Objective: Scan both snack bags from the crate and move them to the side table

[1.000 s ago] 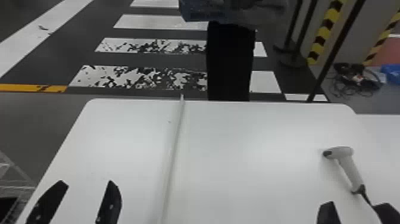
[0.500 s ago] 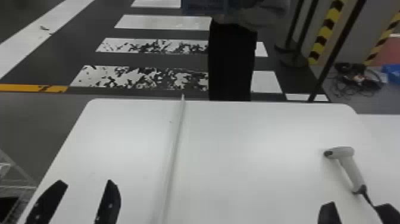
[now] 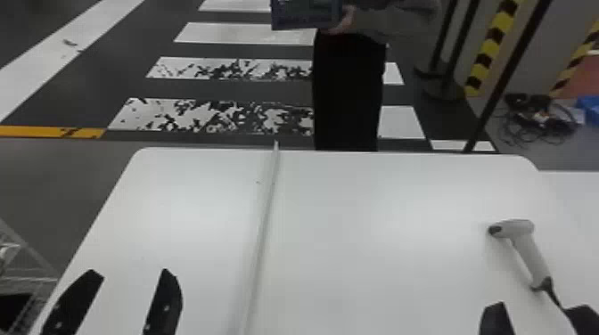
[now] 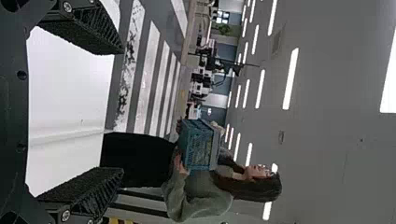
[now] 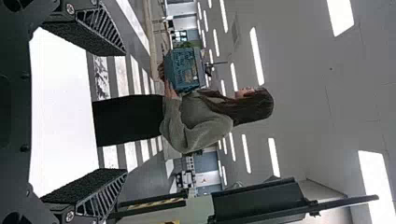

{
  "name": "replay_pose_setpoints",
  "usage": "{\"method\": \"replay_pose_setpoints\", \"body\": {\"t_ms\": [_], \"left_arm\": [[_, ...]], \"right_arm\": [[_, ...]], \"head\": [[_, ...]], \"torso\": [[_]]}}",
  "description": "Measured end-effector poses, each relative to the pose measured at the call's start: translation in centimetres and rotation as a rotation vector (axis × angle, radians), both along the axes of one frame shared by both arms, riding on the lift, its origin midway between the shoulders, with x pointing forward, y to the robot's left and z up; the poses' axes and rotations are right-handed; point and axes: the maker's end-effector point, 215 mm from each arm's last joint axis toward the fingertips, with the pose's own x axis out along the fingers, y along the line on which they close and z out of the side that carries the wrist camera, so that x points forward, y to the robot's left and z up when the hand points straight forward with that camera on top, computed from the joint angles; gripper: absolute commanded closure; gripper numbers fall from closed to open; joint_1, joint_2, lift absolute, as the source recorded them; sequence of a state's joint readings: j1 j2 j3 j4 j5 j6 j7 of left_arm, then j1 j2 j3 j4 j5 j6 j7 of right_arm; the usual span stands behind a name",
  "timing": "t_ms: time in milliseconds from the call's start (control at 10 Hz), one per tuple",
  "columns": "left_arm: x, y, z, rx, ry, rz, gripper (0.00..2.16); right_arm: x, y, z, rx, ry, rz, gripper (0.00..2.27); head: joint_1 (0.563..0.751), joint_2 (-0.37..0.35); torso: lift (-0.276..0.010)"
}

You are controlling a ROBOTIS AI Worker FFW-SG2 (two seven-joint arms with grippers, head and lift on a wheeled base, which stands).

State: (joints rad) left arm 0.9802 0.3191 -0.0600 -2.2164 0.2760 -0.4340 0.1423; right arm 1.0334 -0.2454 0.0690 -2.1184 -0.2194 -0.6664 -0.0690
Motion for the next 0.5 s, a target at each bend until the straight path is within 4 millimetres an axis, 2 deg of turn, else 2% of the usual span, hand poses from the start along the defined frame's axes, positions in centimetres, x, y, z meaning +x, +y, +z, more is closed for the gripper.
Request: {"method": "replay_pose_setpoints", "body": {"t_ms": [300, 500], "left_arm": [[0.3, 0.3, -1.6, 0.016, 0.058, 0.029, 0.09], [0.3, 0.8, -0.8, 0.013, 0.026, 0.053, 0.08]], "right_arm": [[0.0, 0.0, 0.0, 0.001, 0.000, -0.001, 0.10], [0.0, 0.0, 0.0, 0.001, 0.001, -0.002, 0.10]], "head": [[0.695, 0.012], [0.695, 0.024]], "torso": [[-0.095], [-0.095]]}}
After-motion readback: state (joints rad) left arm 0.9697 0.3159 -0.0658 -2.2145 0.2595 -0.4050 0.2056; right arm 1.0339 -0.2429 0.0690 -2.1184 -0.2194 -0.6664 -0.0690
